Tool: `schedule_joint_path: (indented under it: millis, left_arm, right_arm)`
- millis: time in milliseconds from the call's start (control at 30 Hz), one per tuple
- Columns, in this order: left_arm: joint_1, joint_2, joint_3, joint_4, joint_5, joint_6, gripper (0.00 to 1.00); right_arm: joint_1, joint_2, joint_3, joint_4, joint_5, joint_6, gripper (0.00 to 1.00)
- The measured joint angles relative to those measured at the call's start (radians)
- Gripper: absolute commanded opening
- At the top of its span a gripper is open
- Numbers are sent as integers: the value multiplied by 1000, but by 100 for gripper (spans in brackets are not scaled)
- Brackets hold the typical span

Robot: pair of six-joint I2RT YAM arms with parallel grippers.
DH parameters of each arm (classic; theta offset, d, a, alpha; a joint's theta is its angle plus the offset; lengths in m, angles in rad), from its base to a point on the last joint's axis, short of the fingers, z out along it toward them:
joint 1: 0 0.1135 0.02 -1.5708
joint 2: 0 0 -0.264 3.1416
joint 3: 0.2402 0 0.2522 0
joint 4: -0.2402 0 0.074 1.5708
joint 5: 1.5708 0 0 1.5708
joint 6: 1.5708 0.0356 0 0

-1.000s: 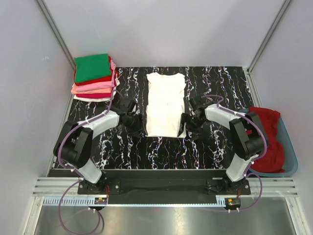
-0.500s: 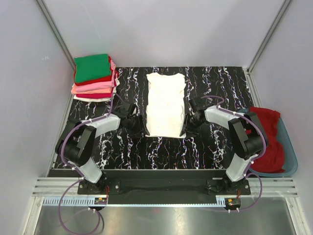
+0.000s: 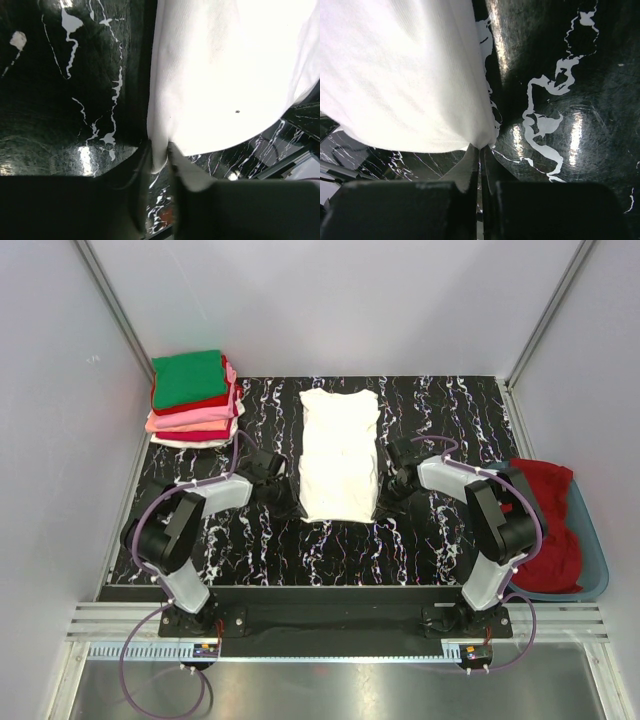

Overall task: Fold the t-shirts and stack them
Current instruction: Fold the tshirt

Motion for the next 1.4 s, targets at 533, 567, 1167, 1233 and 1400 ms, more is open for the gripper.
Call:
schedule_joint_path:
  millis: [533, 567, 1167, 1233, 1400]
  left_arm:
    - [-87, -163, -76, -23, -23, -27, 0]
    - [-104, -193, -88, -27, -25, -32, 0]
    - [-474, -679, -185, -306, -167, -276, 0]
    - [-478, -684, -148, -356, -181, -286, 1]
    - [-476, -665, 21, -476, -229, -273, 3]
  right_arm:
    - [3, -190, -120, -4, 1, 15, 0]
    - [5, -225, -132, -13, 1, 19, 0]
    - [90, -950, -257, -389, -24, 182, 0]
    - [93, -949, -237, -433, -24, 188, 0]
    - [94, -891, -87, -523, 32, 178, 0]
